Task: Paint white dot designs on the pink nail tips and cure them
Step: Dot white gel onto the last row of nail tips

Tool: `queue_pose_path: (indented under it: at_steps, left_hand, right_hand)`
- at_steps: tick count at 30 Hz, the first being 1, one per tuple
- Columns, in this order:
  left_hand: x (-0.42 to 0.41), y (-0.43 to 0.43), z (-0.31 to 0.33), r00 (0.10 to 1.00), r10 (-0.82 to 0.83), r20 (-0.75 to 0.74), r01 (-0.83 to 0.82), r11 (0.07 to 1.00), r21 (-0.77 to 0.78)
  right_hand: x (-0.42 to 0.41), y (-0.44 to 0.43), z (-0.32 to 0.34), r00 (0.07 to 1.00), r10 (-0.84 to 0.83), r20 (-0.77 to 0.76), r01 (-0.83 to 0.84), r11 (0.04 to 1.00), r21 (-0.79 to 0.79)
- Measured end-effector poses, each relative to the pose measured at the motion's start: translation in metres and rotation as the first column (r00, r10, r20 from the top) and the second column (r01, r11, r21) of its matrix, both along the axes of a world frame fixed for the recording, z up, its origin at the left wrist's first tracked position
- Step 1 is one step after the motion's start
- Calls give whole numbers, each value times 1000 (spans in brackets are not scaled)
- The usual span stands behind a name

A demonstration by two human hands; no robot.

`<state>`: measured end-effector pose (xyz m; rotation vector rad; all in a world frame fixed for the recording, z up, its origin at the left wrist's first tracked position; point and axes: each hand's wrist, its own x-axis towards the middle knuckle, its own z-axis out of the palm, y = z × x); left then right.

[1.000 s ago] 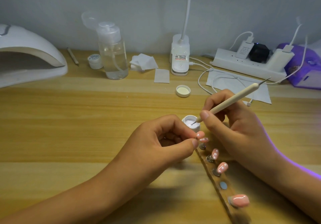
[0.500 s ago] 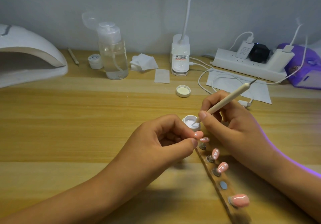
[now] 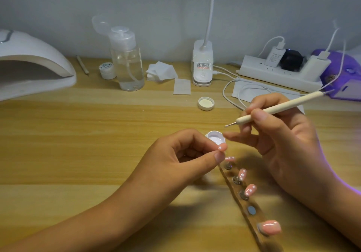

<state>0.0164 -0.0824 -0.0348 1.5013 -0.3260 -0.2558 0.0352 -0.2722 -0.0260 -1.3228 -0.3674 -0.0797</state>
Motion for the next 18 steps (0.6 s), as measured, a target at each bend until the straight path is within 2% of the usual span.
queue_pose_path:
  at_steps: [4, 18]
  left_hand:
    - [1, 0, -2, 1000, -6, 6, 6, 1000, -4]
    - [2, 0, -4, 1000, -2, 14, 2, 1000, -5]
  right_hand:
    - [-3, 2, 0, 996, 87, -36, -86, 996, 20]
    - [-3, 1, -3, 995, 97, -35, -98, 995, -30]
